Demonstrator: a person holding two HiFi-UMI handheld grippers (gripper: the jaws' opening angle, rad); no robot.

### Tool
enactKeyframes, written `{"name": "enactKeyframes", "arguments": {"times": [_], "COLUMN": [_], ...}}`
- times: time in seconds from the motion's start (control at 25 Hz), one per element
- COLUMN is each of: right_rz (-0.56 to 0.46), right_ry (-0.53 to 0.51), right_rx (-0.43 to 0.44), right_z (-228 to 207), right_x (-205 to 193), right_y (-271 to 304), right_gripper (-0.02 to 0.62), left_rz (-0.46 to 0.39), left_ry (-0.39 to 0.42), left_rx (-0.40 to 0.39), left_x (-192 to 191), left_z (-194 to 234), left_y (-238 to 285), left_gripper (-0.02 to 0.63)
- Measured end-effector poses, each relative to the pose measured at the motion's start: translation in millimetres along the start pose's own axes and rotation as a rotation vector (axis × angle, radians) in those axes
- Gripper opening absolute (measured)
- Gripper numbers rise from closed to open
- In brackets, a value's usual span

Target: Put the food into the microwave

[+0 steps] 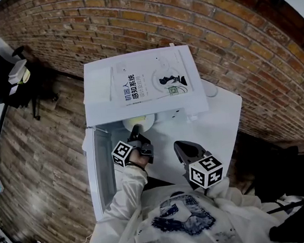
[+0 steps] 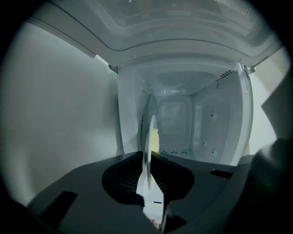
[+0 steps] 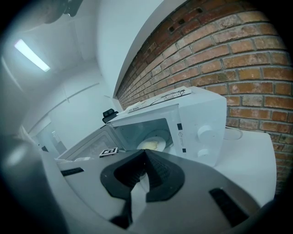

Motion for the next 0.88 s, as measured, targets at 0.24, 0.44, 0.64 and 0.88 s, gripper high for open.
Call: {"name": "enactKeyframes", "arguments": {"times": [0.24, 0.44, 0.64, 0.88], "right_rz": [-0.001, -0.005, -0.01, -0.015], "right_ry": [0.005, 0.005, 0.024, 0.03], "right_rx": [0.006, 0.014, 0.023, 0.027], "right_z": [-1, 1, 0, -1], "right_x": [-2, -2, -4, -5], "right_y": [-2, -3, -5, -6], "right_gripper": [0.014, 0.014, 0.014, 0.014], "left_rz": [0.014, 0.025, 0.038, 0.055], "left_ry": [0.005, 0.001, -0.02, -0.015], "left_rx": [-0.022, -0.022, -0.036, -0.068], "left_x": [-1, -7, -13, -17], "left_z": [0, 4, 8, 9], "left_y": [-3, -15, -28, -34], "left_gripper": [0.123, 0.123, 0.121, 0.051]}}
Point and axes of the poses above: the fingertips, and each gripper's own axes: y forward along the fingers, z to its left, x out of its top, the point moved 6 cm from there along -y, backward along the fingers, and after that the axes turned 1 degree about -y, right-handed, at the moved point
